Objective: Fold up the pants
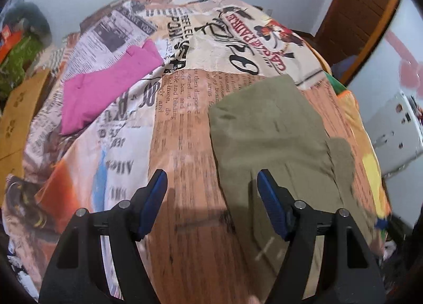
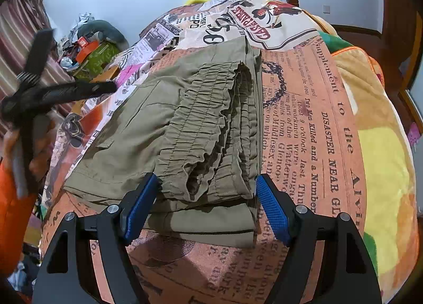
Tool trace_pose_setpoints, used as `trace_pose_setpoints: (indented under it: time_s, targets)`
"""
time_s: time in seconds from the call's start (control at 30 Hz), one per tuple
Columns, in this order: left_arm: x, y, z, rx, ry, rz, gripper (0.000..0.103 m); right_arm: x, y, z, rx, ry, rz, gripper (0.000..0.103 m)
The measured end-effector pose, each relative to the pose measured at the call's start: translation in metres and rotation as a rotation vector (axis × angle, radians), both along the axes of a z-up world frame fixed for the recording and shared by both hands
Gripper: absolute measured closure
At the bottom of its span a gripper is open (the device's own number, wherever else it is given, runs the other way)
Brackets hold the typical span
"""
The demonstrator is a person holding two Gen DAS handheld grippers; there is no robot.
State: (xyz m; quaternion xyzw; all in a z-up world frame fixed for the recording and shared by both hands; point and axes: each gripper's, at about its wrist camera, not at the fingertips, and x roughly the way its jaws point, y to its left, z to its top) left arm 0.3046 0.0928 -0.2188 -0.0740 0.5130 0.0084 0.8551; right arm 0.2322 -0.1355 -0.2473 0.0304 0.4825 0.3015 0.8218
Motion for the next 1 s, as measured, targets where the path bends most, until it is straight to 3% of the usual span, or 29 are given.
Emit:
trace_pose_setpoints:
  time_s: [0.13, 0.33, 0.43, 0.53, 0.77, 1.0]
  targets:
    - [0.033, 0.001, -0.019, -0.030, 0.047, -0.010, 0.033, 0.002, -0.001, -0.001, 0.014, 0.009, 0.003, 0.030]
    - [0.075, 0.008, -0.051, -0.154, 0.125, -0.005, 0.037, 0.005, -0.002, -0.001, 0.020, 0.012, 0.019, 0.030]
    - [0.088, 0.008, -0.057, -0.168, 0.125, -0.008, 0.038, 0.006, -0.001, -0.002, 0.022, 0.013, 0.025, 0.030]
    - [0.096, 0.004, -0.060, -0.143, 0.116, -0.014, 0.042, 0.008, -0.002, -0.003, 0.031, 0.019, 0.029, 0.030]
    - [0.098, 0.005, -0.063, -0.083, 0.108, -0.024, 0.090, 0.010, -0.006, -0.004, 0.034, 0.020, 0.021, 0.029]
    - [0.069, 0.001, -0.051, 0.049, 0.077, -0.032, 0.092, 0.012, -0.020, 0.009, 0.023, -0.015, -0.044, 0.029]
